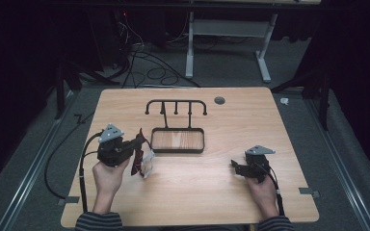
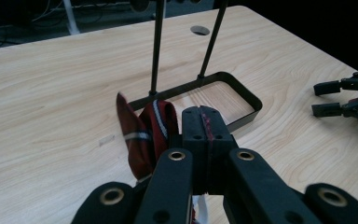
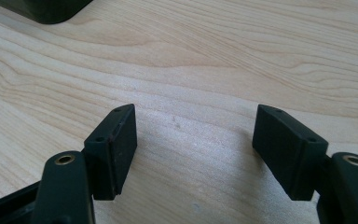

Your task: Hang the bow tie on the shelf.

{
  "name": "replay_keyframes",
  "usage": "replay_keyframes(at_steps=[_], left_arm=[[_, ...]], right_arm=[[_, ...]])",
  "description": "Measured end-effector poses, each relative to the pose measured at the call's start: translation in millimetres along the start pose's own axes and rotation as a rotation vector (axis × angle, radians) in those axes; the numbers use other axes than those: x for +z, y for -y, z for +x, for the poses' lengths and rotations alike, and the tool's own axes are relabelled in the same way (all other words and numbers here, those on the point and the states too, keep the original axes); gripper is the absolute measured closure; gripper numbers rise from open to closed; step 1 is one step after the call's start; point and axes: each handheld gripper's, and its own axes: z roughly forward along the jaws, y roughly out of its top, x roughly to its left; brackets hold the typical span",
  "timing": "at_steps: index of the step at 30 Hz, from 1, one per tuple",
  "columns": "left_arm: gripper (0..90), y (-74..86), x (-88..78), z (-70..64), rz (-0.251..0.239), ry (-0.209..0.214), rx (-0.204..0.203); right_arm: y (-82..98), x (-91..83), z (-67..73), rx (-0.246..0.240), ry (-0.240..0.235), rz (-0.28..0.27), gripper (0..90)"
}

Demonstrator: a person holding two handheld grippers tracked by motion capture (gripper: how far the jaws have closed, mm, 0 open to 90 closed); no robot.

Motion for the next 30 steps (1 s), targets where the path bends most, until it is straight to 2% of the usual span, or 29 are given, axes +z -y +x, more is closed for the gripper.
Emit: replay_keyframes(at_steps=[14, 30], left_arm=[[90.0, -23.4, 13.2, -10.6, -0.008, 0.015, 0.040], [90.0, -44.5, 29.5, -19.8, -0.016, 0.061, 0.064]], right_arm=[[0.3, -0.2, 0.2, -0.002, -0.002, 0.000, 31.9], [0.3, -0.3, 0.2, -0.004, -0.002, 0.000, 31.9]])
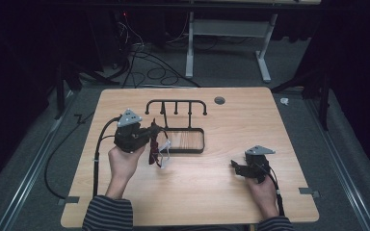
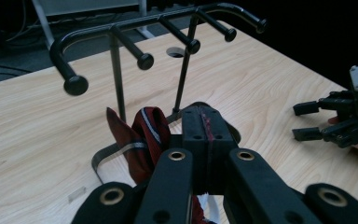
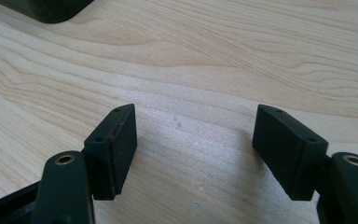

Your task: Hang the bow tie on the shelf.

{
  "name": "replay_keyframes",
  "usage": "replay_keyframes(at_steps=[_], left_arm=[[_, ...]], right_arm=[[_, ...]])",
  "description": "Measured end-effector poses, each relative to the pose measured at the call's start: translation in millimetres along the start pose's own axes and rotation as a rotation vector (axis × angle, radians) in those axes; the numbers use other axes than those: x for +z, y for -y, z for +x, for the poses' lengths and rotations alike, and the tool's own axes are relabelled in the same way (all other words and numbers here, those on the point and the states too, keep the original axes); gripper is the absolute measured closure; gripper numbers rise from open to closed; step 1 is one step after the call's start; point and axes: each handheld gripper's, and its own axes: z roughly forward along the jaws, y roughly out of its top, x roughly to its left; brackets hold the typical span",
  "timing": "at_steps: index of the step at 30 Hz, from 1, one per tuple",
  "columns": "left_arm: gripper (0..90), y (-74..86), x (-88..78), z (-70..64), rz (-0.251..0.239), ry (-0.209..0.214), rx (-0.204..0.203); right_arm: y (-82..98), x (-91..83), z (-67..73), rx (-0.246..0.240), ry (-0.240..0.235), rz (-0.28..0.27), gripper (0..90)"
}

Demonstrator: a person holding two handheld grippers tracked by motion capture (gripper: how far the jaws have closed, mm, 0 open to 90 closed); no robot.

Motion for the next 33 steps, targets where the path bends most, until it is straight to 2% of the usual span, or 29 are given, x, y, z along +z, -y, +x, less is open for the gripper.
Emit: replay_keyframes(at_steps=[7, 15, 25, 33], left_arm=[[90.0, -8.4, 7.1, -1.1, 0.001, 0.006, 0.005], [90.0, -17.6, 14.8, 0.4, -0.001, 0.021, -0.009], [90.0, -34.5, 31.3, -3.4, -0.001, 0.033, -0.001], [89.9, -44.9, 43.6, -0.6, -0.009, 0.013, -0.007]], right_arm=[[0.1, -0.2, 0.3, 0.002, -0.001, 0.002, 31.9], [0.2, -0.4, 0.4, 0.002, -0.002, 0.002, 31.8], [0.2, -0.4, 0.4, 0.000, -0.003, 0.003, 31.6], [0.3, -0.4, 0.3, -0.002, -0.003, 0.002, 31.6]])
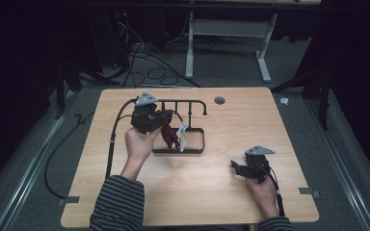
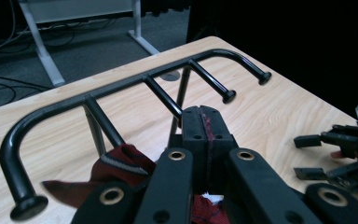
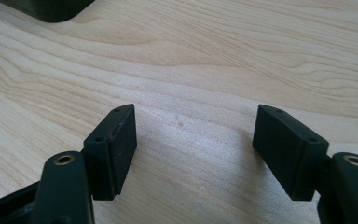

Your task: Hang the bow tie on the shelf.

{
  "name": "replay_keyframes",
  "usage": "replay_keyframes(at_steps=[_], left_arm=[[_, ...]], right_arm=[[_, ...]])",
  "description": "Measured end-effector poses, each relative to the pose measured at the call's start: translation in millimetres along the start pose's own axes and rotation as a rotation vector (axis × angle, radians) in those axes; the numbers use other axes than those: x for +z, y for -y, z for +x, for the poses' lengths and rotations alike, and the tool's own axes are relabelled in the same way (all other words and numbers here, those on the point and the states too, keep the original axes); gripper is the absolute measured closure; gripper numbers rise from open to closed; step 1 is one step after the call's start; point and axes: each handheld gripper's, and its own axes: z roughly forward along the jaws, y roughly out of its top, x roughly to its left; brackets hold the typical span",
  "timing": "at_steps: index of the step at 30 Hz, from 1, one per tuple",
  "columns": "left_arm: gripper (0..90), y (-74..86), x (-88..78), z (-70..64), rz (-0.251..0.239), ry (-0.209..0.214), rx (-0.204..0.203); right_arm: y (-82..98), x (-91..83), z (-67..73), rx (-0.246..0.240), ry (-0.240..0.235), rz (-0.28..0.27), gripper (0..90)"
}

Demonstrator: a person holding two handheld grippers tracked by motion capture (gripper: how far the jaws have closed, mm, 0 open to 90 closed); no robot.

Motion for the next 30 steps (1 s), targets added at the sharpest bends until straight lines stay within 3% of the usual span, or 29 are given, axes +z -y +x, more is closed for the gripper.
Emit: replay_keyframes(at_steps=[9, 21, 30], left_arm=[[89.9, -2.9, 8.1, 6.9, -0.019, -0.012, -0.035], [89.5, -5.4, 23.5, 8.8, 0.012, -0.057, -0.027], [85.3, -4.2, 20.9, 8.1, 0.013, -0.071, -0.016]], right_arm=[[0.0, 0.0, -0.1, -0.001, 0.000, 0.000, 31.6], [0.0, 0.0, 0.0, -0.002, -0.002, -0.001, 31.6], [0.1, -0.1, 0.0, -0.005, -0.001, 0.000, 31.6]])
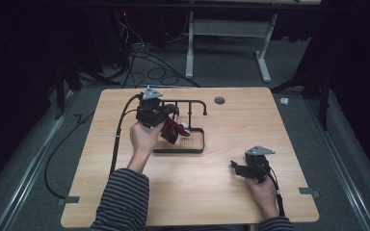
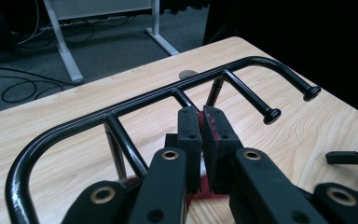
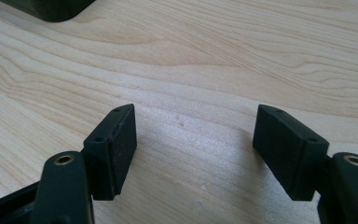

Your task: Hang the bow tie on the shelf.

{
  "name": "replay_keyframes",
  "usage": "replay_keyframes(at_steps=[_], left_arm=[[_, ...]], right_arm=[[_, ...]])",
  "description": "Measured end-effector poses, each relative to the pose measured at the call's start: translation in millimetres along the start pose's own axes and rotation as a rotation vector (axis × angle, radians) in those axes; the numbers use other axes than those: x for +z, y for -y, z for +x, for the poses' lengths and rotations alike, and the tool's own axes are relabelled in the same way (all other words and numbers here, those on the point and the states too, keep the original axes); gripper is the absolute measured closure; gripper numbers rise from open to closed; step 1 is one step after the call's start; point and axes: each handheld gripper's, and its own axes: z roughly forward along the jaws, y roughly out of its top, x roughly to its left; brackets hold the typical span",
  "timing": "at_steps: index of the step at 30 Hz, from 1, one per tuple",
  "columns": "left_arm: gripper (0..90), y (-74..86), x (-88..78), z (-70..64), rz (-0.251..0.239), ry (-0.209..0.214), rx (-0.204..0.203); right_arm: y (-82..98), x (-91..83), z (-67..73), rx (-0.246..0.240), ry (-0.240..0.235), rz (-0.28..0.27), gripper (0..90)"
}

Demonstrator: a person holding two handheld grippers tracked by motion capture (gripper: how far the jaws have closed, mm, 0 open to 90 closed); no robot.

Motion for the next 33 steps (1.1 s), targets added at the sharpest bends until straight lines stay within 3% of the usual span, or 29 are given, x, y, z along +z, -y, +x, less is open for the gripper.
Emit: replay_keyframes(at_steps=[6, 21, 29, 33], left_arm=[[80.1, 4.7, -9.8, 1.1, -0.017, 0.014, -0.011], [69.1, 17.9, -39.3, 0.5, -0.030, 0.015, 0.008], [67.0, 31.0, -50.4, 7.3, -0.040, 0.012, -0.028], [66.5, 37.2, -55.2, 7.0, -0.044, 0.001, -0.023]], right_arm=[[0.1, 0.1, 0.0, -0.001, -0.002, -0.002, 31.6], [0.2, 0.0, 0.1, -0.002, -0.002, -0.002, 31.6], [0.2, 0.0, 0.1, -0.002, -0.002, -0.002, 31.5], [0.2, 0.0, 0.1, -0.001, -0.002, -0.002, 31.5]])
